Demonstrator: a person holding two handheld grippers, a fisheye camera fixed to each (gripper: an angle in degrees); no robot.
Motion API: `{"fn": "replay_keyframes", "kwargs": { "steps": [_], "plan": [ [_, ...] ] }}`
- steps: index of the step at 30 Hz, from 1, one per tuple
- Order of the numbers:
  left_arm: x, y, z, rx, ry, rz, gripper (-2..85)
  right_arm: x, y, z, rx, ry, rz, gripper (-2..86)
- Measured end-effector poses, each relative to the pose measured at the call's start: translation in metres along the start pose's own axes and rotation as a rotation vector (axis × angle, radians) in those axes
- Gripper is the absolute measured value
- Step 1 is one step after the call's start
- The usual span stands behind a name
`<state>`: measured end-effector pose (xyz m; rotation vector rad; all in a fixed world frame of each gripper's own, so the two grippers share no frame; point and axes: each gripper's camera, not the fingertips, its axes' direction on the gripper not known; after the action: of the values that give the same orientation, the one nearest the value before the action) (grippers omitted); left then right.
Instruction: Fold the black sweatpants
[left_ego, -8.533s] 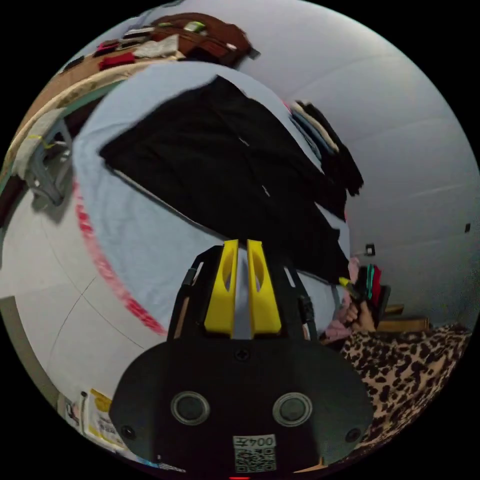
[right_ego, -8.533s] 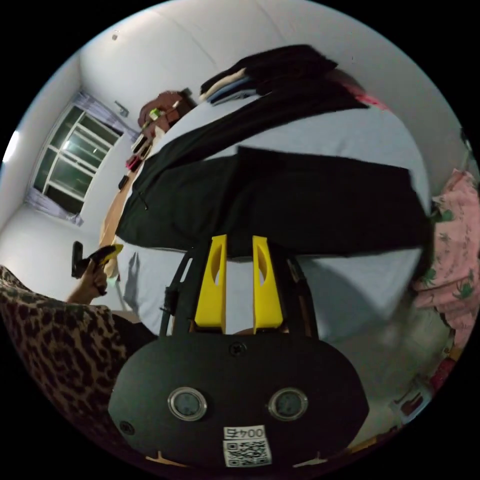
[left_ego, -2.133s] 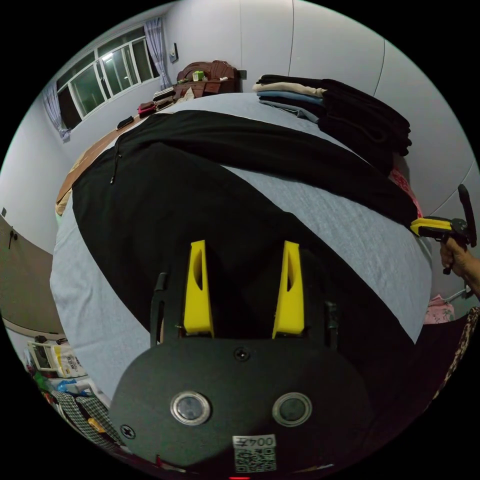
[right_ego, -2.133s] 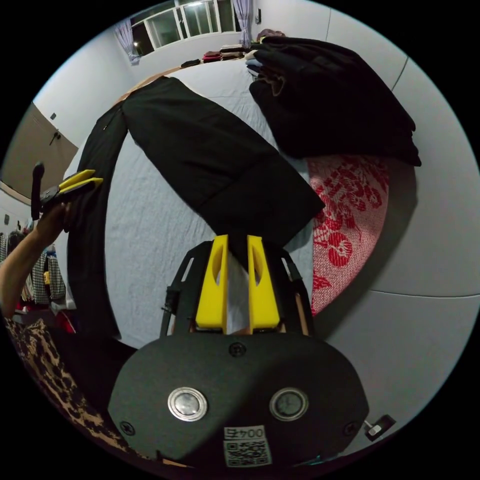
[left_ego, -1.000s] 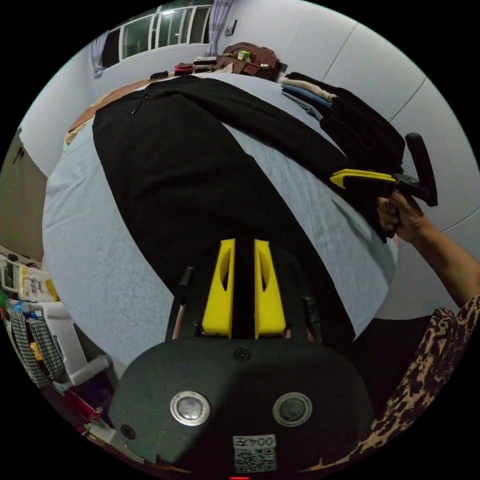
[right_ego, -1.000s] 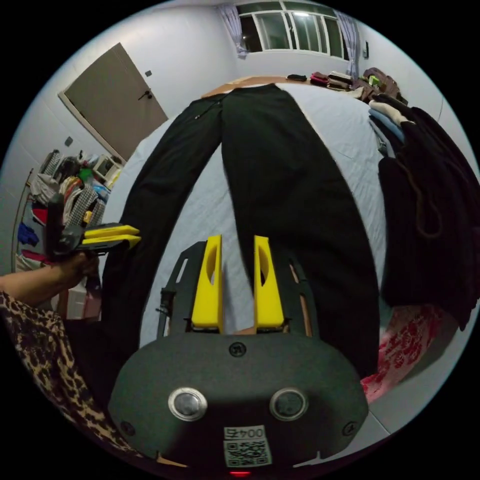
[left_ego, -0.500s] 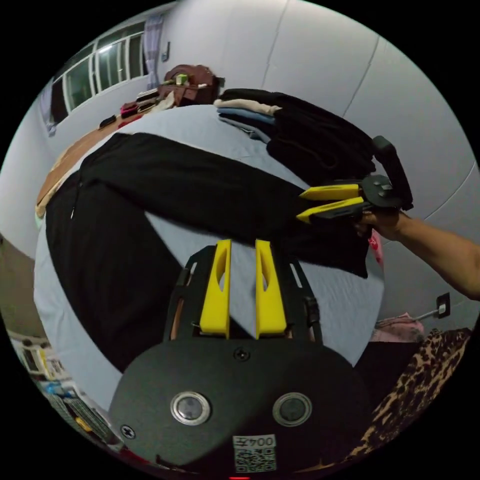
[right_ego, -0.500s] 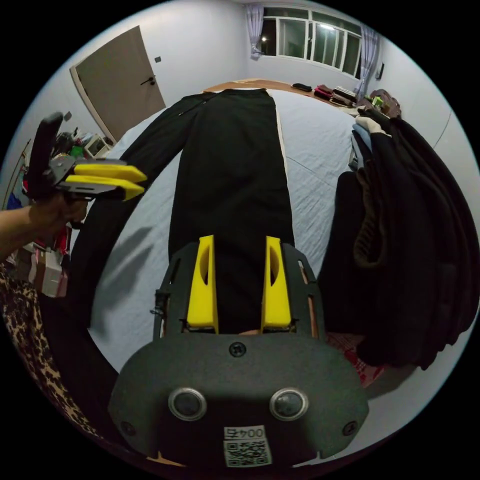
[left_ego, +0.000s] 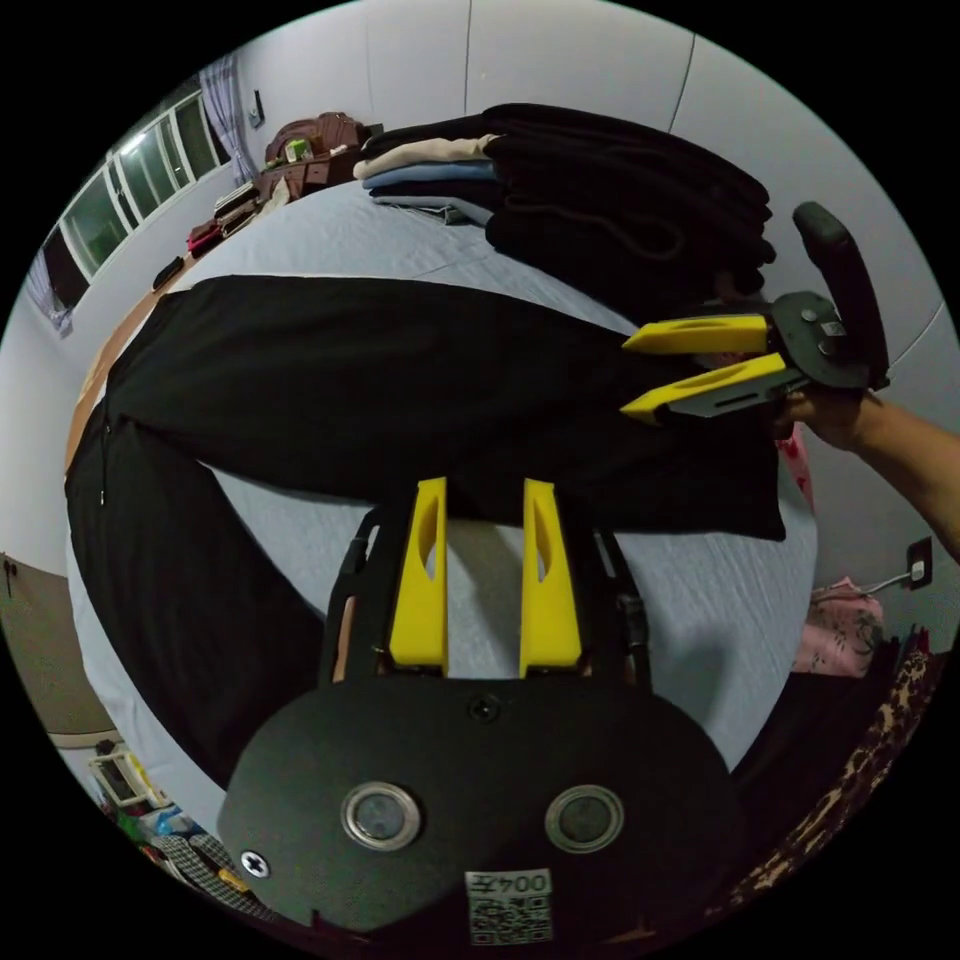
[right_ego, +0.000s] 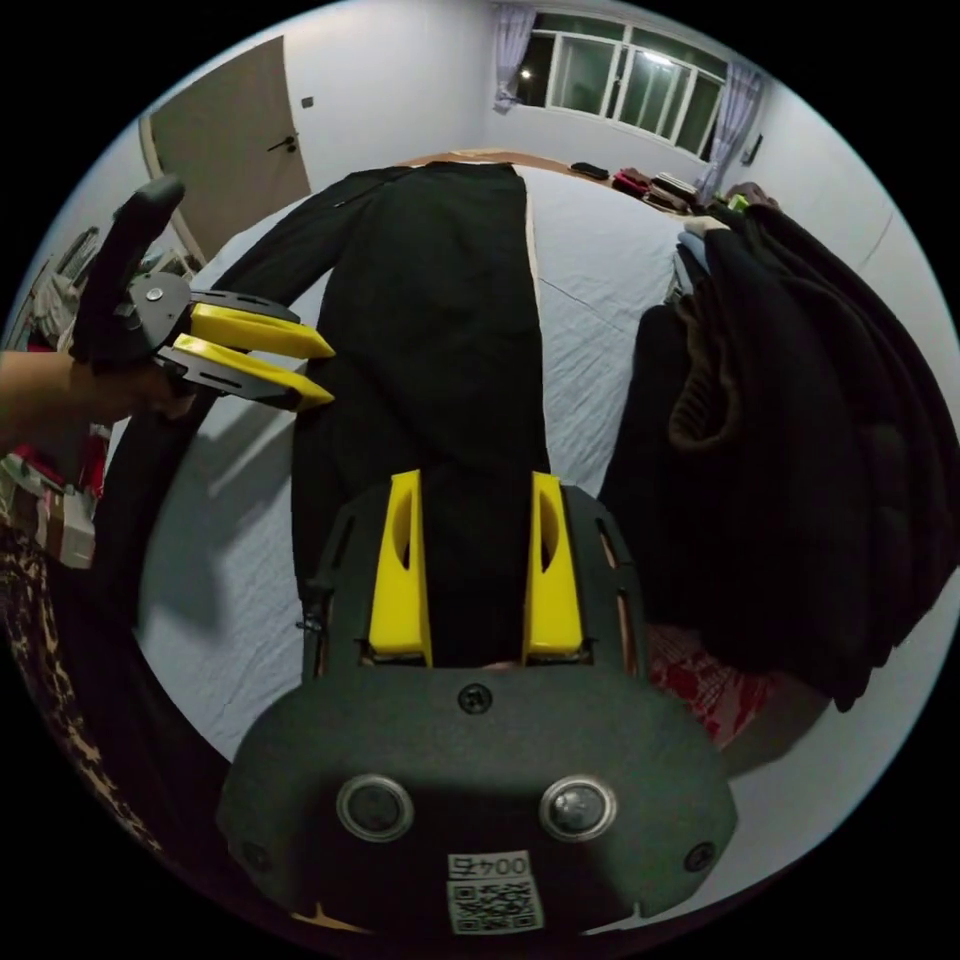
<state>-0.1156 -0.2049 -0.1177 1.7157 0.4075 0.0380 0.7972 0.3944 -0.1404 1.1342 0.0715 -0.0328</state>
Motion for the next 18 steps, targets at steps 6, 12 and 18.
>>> {"fn": "replay_keyframes", "kwargs": {
  "steps": [6, 12, 18],
  "plan": [
    [-0.002, 0.007, -0.019, 0.021, -0.013, -0.041, 10.7, -0.017, 0.034, 0.008, 0.088, 0.032, 0.052, 17.0],
    [-0.029, 0.029, -0.073, 0.135, 0.047, -0.206, 4.7, -0.022, 0.036, 0.02, 0.089, 0.034, 0.082, 16.7],
    [-0.072, 0.115, -0.14, 0.178, 0.091, -0.417, 5.3, -0.03, 0.036, 0.032, 0.089, 0.049, 0.076, 16.6]
  ]
}}
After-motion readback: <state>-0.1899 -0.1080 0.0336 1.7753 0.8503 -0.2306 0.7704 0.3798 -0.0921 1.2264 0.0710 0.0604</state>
